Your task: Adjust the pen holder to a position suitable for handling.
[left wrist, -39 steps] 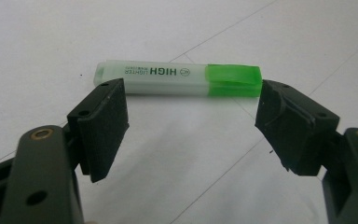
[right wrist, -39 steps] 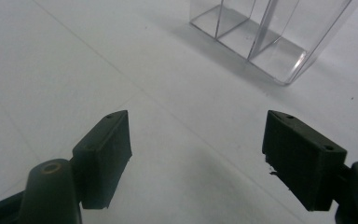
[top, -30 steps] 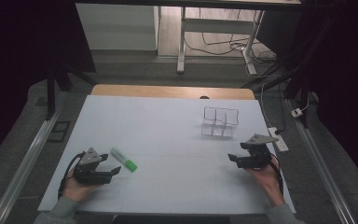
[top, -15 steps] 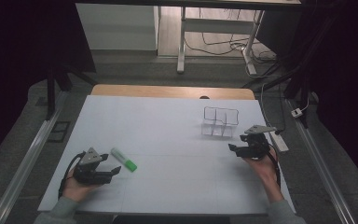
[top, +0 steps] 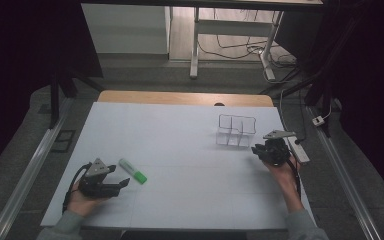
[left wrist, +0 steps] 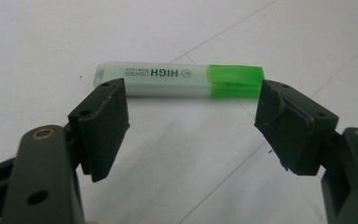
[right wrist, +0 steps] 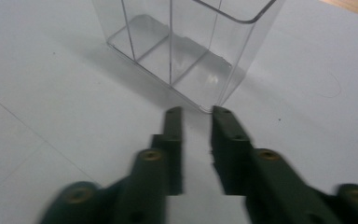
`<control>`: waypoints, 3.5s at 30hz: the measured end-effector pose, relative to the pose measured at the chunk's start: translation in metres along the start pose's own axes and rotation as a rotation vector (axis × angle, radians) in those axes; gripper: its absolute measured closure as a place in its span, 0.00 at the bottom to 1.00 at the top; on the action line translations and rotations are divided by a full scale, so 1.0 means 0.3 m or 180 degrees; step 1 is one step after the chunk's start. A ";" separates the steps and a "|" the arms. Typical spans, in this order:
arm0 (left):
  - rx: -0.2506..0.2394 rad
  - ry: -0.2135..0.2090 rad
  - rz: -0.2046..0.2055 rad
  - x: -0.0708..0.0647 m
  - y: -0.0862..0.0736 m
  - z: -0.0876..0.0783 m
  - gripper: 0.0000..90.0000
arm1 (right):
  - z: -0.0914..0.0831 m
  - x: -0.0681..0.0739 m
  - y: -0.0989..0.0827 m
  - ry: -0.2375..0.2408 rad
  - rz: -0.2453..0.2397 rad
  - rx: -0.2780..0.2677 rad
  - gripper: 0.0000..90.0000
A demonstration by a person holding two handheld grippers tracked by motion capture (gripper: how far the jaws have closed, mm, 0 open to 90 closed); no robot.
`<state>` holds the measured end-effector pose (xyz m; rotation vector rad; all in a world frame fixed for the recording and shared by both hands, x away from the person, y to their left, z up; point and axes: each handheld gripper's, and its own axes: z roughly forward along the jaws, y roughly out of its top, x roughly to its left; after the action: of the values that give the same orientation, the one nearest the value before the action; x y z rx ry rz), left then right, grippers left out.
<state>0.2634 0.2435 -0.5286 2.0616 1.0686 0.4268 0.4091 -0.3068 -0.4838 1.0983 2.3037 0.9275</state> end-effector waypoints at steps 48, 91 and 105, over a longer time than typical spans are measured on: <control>0.0033 0.0023 0.0039 0.002 -0.002 0.006 0.28 | 0.202 -0.058 0.091 -0.0164 0.0055 0.0034 0.99; 0.0034 0.0011 0.0047 -0.002 0.001 0.007 0.29 | 0.350 0.160 0.231 0.0101 -0.0253 -0.0029 0.99; 0.0051 0.0018 0.0067 -0.006 0.003 0.011 0.29 | 0.391 0.214 0.269 0.0209 -0.0299 -0.0064 0.99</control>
<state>0.2647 0.2400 -0.5301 2.0884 1.0577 0.4362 0.4843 -0.1730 -0.5119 0.9561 2.3713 0.9615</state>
